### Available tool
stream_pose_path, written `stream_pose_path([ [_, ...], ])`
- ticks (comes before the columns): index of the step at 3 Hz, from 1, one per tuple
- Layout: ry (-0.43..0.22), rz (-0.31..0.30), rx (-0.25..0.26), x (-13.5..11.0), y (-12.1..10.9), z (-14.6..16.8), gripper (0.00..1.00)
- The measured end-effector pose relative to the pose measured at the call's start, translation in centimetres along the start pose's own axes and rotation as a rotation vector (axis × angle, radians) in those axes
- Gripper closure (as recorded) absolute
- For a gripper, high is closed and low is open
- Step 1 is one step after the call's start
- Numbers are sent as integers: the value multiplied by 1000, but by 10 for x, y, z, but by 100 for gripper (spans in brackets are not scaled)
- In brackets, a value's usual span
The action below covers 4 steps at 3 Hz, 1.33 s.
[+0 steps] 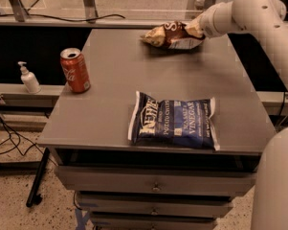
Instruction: Move brown chip bag near blue chip bag
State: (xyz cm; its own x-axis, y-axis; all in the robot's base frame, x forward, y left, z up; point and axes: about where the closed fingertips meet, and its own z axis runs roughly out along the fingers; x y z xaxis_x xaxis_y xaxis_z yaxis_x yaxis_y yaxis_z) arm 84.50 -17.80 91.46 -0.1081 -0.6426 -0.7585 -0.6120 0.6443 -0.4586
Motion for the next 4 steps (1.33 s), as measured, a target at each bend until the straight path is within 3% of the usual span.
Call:
stream_pose_path([
  [2, 19, -48, -22, 3, 22, -74, 100],
  [4, 187, 38, -45, 41, 75, -168, 100],
])
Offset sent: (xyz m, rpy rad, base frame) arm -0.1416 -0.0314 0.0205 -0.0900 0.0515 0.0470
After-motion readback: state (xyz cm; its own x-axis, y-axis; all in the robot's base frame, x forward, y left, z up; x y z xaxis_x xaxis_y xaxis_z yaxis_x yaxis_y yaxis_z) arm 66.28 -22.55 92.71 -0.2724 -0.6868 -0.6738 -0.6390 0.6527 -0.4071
